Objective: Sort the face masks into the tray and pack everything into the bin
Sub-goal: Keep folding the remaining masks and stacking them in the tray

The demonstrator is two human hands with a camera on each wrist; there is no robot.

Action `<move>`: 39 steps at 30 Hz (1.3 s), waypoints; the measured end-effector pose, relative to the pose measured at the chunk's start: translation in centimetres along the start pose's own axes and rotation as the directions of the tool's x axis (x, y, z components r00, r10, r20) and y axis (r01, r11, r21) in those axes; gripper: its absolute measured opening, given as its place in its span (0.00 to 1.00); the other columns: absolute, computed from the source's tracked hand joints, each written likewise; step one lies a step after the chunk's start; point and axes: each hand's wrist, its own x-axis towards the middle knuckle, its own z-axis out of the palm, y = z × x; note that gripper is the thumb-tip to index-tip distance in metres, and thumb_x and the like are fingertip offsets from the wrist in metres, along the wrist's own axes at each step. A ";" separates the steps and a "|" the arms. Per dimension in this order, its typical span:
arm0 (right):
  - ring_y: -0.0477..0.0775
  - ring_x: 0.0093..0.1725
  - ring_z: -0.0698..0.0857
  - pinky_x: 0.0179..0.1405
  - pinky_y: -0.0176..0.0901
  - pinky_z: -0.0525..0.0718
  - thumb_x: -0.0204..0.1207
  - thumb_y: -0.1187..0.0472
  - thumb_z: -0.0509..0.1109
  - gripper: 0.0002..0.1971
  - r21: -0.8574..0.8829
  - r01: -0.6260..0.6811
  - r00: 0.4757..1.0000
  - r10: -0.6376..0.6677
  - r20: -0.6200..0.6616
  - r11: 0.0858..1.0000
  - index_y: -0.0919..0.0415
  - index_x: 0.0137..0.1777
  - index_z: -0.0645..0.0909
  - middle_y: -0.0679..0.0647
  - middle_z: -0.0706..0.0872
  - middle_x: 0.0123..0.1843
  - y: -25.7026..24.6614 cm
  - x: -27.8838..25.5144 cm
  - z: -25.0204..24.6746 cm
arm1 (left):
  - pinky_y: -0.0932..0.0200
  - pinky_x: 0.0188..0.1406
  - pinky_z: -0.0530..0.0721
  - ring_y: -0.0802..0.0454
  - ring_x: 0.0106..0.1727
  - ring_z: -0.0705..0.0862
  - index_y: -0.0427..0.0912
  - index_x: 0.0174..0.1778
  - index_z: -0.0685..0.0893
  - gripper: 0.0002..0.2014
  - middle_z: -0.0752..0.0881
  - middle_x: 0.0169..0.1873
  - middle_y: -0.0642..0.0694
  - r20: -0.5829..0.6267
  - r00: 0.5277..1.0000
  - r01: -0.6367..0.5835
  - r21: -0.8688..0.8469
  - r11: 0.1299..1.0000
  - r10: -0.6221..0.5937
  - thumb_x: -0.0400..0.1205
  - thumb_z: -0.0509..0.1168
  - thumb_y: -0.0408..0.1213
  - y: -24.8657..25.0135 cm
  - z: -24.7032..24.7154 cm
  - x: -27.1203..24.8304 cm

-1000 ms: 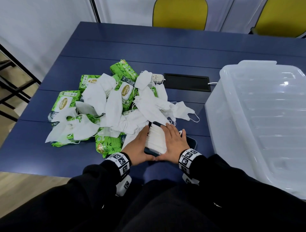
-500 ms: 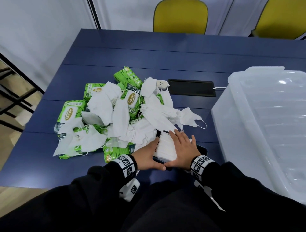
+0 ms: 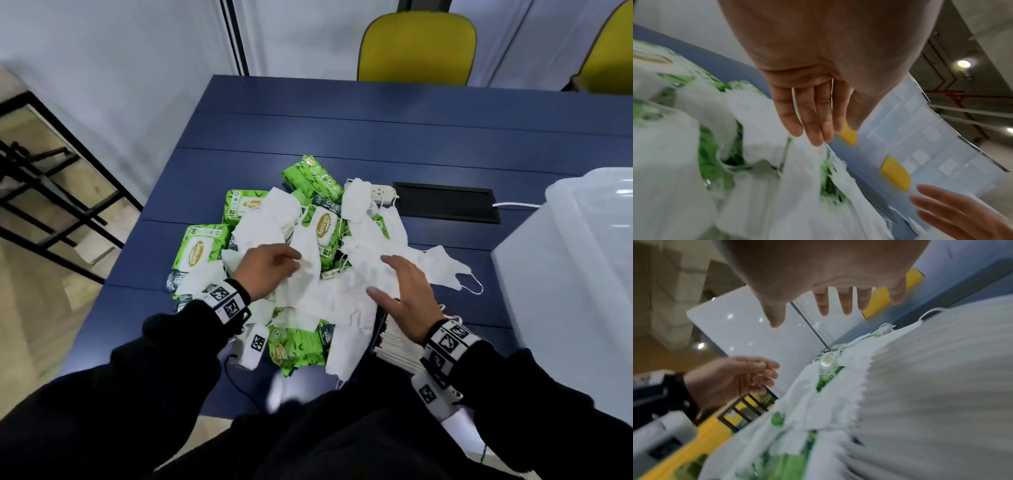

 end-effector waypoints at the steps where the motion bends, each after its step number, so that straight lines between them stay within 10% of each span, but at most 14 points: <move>1: 0.52 0.80 0.70 0.79 0.52 0.67 0.76 0.27 0.63 0.38 0.113 -0.025 1.000 0.024 0.010 0.993 0.49 0.80 0.71 0.50 0.75 0.79 -1.2 1.1 0.3 | 0.60 0.43 0.85 0.57 0.42 0.91 0.51 0.52 0.92 0.06 0.93 0.39 0.52 -0.064 0.998 0.025 0.011 1.000 -0.025 0.82 0.74 0.37 -0.8 -1.2 0.6; 5: 0.51 0.65 0.84 0.64 0.49 0.82 0.81 0.53 0.75 0.11 0.448 -0.133 0.990 0.135 0.028 0.884 0.46 0.62 0.83 0.45 0.86 0.66 -6.0 5.9 2.2 | 0.56 0.57 0.85 0.52 0.50 0.89 0.49 0.54 0.92 0.07 0.93 0.47 0.50 -0.268 0.959 0.103 0.023 0.994 -0.094 0.81 0.74 0.38 -3.8 -5.0 3.4; 8: 0.51 0.56 0.87 0.56 0.46 0.84 0.79 0.61 0.76 0.09 0.508 -0.134 0.989 0.151 0.008 0.851 0.52 0.58 0.87 0.46 0.89 0.59 -8.7 10.1 3.7 | 0.53 0.59 0.85 0.47 0.54 0.88 0.48 0.57 0.90 0.09 0.91 0.51 0.48 -0.319 0.936 0.171 0.041 0.984 -0.149 0.82 0.72 0.37 -6.2 -6.5 6.0; 13: 0.46 0.49 0.87 0.54 0.36 0.84 0.79 0.61 0.76 0.09 0.408 -0.146 0.989 0.145 0.034 0.901 0.57 0.58 0.87 0.47 0.90 0.51 -12.5 17.6 5.6 | 0.49 0.70 0.79 0.39 0.68 0.84 0.43 0.73 0.83 0.20 0.84 0.70 0.38 -0.267 0.939 0.257 0.132 0.957 -0.215 0.83 0.71 0.39 -9.4 -6.6 9.4; 21: 0.63 0.72 0.81 0.64 0.45 0.76 0.83 0.54 0.71 0.26 -0.112 -0.172 0.957 0.193 0.215 0.979 0.58 0.80 0.74 0.60 0.83 0.73 -14.0 26.5 9.0 | 0.47 0.78 0.74 0.35 0.77 0.75 0.44 0.85 0.67 0.42 0.74 0.77 0.35 -0.173 0.924 0.370 0.176 0.912 -0.341 0.75 0.78 0.38 -11.3 -4.9 10.8; 27: 0.60 0.69 0.83 0.68 0.46 0.80 0.75 0.48 0.78 0.35 -0.197 -0.207 0.896 0.267 0.354 0.958 0.58 0.80 0.72 0.55 0.85 0.69 -13.3 29.1 11.3 | 0.59 0.58 0.78 0.44 0.62 0.86 0.44 0.72 0.82 0.31 0.89 0.63 0.46 -0.209 0.904 0.369 -0.060 0.927 -0.373 0.72 0.83 0.37 -12.1 -5.6 10.7; 30: 0.57 0.45 0.80 0.37 0.40 0.76 0.73 0.52 0.80 0.11 -0.193 -0.168 0.894 0.232 0.383 0.967 0.54 0.41 0.80 0.50 0.81 0.38 -13.3 29.0 11.7 | 0.60 0.38 0.75 0.47 0.42 0.83 0.45 0.51 0.85 0.12 0.86 0.39 0.51 -0.278 0.897 0.327 -0.107 0.939 -0.344 0.77 0.79 0.37 -13.2 -6.1 9.8; 32: 0.56 0.34 0.72 0.29 0.42 0.65 0.72 0.56 0.80 0.22 -0.139 -0.156 0.904 0.198 0.378 0.978 0.56 0.29 0.67 0.50 0.70 0.28 -13.3 28.7 11.8 | 0.55 0.38 0.76 0.45 0.39 0.80 0.44 0.44 0.83 0.09 0.83 0.34 0.51 -0.313 0.887 0.309 -0.141 0.941 -0.338 0.78 0.77 0.40 -13.8 -6.6 9.0; 37: 0.59 0.44 0.86 0.53 0.57 0.87 0.69 0.61 0.79 0.05 0.226 -0.283 0.923 0.201 0.330 0.932 0.57 0.42 0.85 0.57 0.89 0.43 -13.0 27.7 10.6 | 0.66 0.31 0.84 0.63 0.31 0.86 0.40 0.48 0.86 0.06 0.89 0.39 0.47 -0.409 0.834 0.223 -0.365 0.904 -0.370 0.83 0.73 0.39 -13.2 -9.2 6.9; 39: 0.60 0.42 0.87 0.47 0.63 0.91 0.68 0.65 0.75 0.08 0.392 -0.365 0.916 0.250 0.314 0.845 0.55 0.46 0.85 0.57 0.88 0.44 -13.6 26.6 9.0 | 0.52 0.32 0.92 0.52 0.38 0.92 0.43 0.50 0.86 0.07 0.92 0.43 0.45 -0.427 0.812 0.169 -0.479 0.861 -0.398 0.81 0.74 0.40 -13.2 -10.2 6.1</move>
